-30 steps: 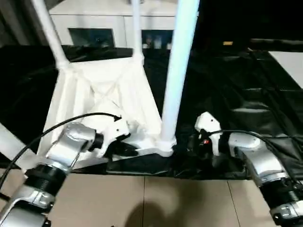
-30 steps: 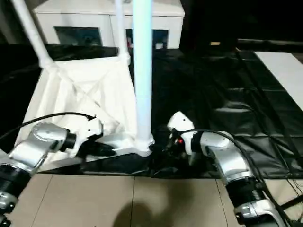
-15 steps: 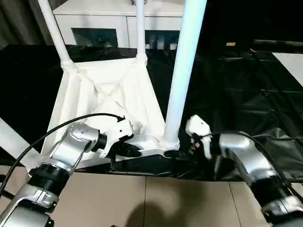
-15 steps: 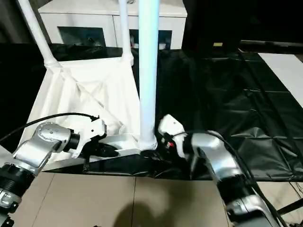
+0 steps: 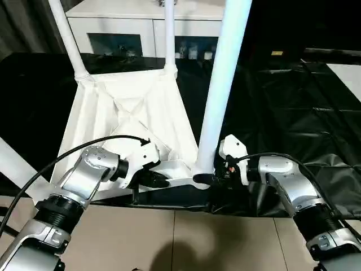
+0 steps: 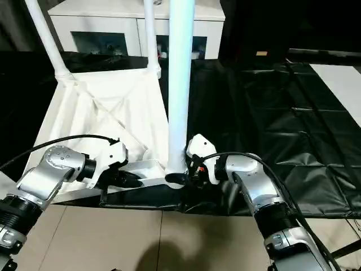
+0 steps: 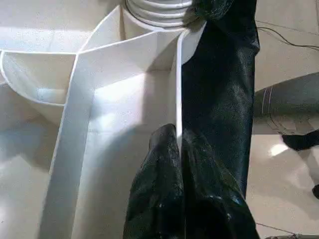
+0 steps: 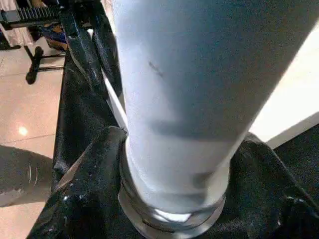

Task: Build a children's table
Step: Rotate leg to tighten

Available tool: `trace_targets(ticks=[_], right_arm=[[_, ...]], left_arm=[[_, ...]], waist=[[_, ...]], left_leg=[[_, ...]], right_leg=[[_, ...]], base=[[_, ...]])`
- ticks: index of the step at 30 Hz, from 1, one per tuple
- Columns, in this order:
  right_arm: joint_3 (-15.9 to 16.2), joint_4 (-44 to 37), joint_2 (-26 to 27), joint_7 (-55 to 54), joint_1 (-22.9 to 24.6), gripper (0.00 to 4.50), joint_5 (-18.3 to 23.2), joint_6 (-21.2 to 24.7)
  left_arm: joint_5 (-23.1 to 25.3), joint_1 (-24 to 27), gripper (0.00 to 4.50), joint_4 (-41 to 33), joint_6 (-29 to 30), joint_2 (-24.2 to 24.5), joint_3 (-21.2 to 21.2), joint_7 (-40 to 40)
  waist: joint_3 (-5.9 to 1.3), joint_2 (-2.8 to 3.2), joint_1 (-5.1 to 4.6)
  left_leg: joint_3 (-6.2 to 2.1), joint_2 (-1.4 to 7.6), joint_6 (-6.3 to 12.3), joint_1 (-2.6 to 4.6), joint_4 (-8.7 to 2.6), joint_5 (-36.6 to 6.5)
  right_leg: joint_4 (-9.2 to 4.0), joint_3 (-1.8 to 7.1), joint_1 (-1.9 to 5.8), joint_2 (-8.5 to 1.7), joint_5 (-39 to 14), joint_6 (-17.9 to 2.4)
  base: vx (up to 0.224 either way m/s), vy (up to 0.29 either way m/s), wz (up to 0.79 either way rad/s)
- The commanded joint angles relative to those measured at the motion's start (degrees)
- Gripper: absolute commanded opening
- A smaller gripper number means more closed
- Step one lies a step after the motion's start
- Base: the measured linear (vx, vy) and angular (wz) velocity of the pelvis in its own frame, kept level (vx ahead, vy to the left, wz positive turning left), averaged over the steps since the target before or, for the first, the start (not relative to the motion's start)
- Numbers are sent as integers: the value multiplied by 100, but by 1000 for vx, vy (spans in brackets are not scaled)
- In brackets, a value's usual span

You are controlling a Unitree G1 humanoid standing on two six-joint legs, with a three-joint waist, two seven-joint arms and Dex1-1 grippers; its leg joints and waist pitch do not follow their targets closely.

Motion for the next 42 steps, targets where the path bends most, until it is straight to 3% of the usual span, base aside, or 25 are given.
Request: trace_targets(ticks=[1,6,8,10,11,12,13,14,15,16,17,18,19,20,21,22,23,27,28,31,32,33,37,38,42], right_arm=[[-14,36,104,-73,15,268,57,10],[-261,334,526,-1282,15,267,-120,220],[-435,403,877,-2220,-11,267,-235,472],[-601,462,1138,-2936,-57,267,-297,730],[-720,544,1363,-3647,-120,267,-428,929],[-728,564,1390,-3771,-133,267,-473,935],[-741,689,1527,-4306,-219,267,-659,964],[-748,751,1591,-4521,-260,267,-715,983],[-768,813,1648,-4724,-303,267,-755,979],[-765,896,1710,-4957,-364,267,-831,952],[-567,1000,1725,-5029,-471,267,-1075,840],[-567,1000,1725,-5029,-471,267,-1075,840],[-613,1101,1806,-5226,-554,267,-1128,831],[-745,1169,1900,-5244,-607,267,-1009,835],[-758,1168,1908,-5224,-608,267,-987,831],[-934,1068,2003,-4980,-582,267,-702,771],[-998,916,2008,-4767,-522,322,-541,734],[-992,837,1898,-4504,-481,346,-426,637],[-970,866,1779,-4273,-484,370,-389,538],[-912,894,1551,-3785,-487,390,-361,384],[-875,864,1450,-3542,-469,402,-342,352],[-798,788,1273,-3113,-424,402,-326,302],[-563,475,895,-2127,-224,402,-251,144],[-463,283,703,-1627,-104,402,-177,87],[-366,119,425,-1038,2,402,-50,17]], left_arm=[[55,99,0,109,130,-67,-235,-88],[79,27,0,325,220,-595,-89,665],[186,-163,0,646,437,-1051,11,1400],[295,-343,0,977,577,-1329,61,1919],[404,-530,0,1327,697,-1568,105,2410],[423,-560,0,1385,709,-1600,112,2491],[519,-705,0,1680,731,-1721,122,2824],[562,-766,0,1810,732,-1773,128,2957],[586,-814,0,1917,713,-1811,143,3065],[612,-875,0,2052,682,-1857,169,3197],[649,-952,0,2223,637,-1911,212,3325],[649,-952,0,2223,637,-1911,212,3325],[705,-1020,0,2364,585,-1942,235,3438],[731,-1059,0,2445,552,-1957,251,3487],[731,-1061,0,2448,551,-1956,252,3485],[726,-1080,0,2483,534,-1941,253,3457],[734,-1080,0,2496,486,-1875,208,3331],[726,-1055,0,2522,336,-1749,149,3093],[732,-1005,0,2470,197,-1630,75,2838],[703,-903,0,2331,-29,-1423,-20,2349],[676,-847,0,2235,-190,-1329,-68,2095],[610,-749,0,2051,-421,-1173,-138,1659],[389,-487,0,1491,-831,-790,-320,689],[241,-355,0,1161,-814,-593,-387,248],[229,-300,0,941,-874,-386,-416,65]], waist=[[-367,-7,-2],[-320,-14,-36],[-300,-25,-71],[-277,-23,-105],[-277,-20,-116],[-266,-26,-136],[-259,-24,-150],[-259,-33,-162],[-251,18,-169],[-247,10,-181],[-247,7,-195],[-240,3,-202],[-242,69,-198],[-239,85,-217],[-240,84,-230],[-246,86,-238],[-269,90,-229],[-263,100,-225],[-261,86,-253],[-262,89,-326],[-254,91,-357],[-257,105,-377],[-274,77,-304],[-282,62,-243],[-284,65,-108]], left_leg=[[58,25,249,101,-363,-1445],[51,14,104,103,-403,-1778],[33,-1,-81,145,-425,-2114],[29,-23,-127,125,-435,-2207],[9,-33,-175,161,-440,-2372],[6,-47,-199,151,-438,-2412],[-27,-63,-206,157,-442,-2584],[-26,-80,-185,160,-434,-2609],[-53,-83,-200,194,-432,-2767],[-52,-87,-198,215,-427,-2834],[-74,-93,-148,259,-439,-3014],[-77,-96,-119,256,-442,-3053],[-85,-93,-110,266,-452,-3075],[-92,-85,-65,271,-473,-3123],[-98,-76,-47,267,-484,-3153],[-115,-59,-8,232,-518,-3174],[-111,-47,28,230,-544,-3147],[-101,-34,56,186,-576,-3104],[-110,-34,34,154,-589,-3149],[-108,-34,54,188,-566,-3316],[-119,-27,82,146,-575,-3293],[-120,-19,83,151,-575,-3312],[-73,20,141,187,-555,-3089],[-21,43,155,213,-547,-2944],[41,70,145,218,-534,-2612]], right_leg=[[-297,35,291,-87,-691,-1473],[-364,42,266,-101,-1303,-1353],[-441,45,224,-103,-2035,-1099],[-470,42,214,-91,-2300,-978],[-519,30,184,-95,-2625,-852],[-532,24,178,-87,-2766,-775],[-597,-11,170,-101,-3211,-568],[-628,-18,157,-104,-3334,-509],[-675,-42,126,-109,-3574,-420],[-703,-52,100,-100,-3645,-385],[-764,-119,112,-90,-3743,-317],[-786,-140,120,-87,-3761,-299],[-795,-151,130,-100,-3741,-303],[-823,-189,141,-108,-3692,-325],[-836,-217,167,-111,-3634,-337],[-831,-262,231,-126,-3505,-353],[-822,-270,250,-135,-3232,-433],[-779,-276,264,-169,-2989,-539],[-757,-290,291,-168,-2956,-545],[-796,-337,281,-204,-3067,-569],[-780,-347,310,-219,-3054,-583],[-775,-340,299,-227,-3015,-639],[-714,-246,257,-245,-2606,-944],[-679,-214,243,-228,-2401,-1069],[-591,-162,216,-201,-2078,-1187]], base=[[0,0,0],[0,0,0],[0,0,0],[-27,3,0],[-53,4,-2],[-53,4,-2],[0,0,0],[0,0,0],[0,0,0],[-53,7,-3],[0,0,0],[-64,19,-3],[0,0,0],[0,0,0],[0,0,0],[0,0,0],[0,0,0],[0,0,0],[0,0,0],[0,0,0],[0,0,0],[0,0,0],[0,0,0],[0,0,0],[0,0,0]])
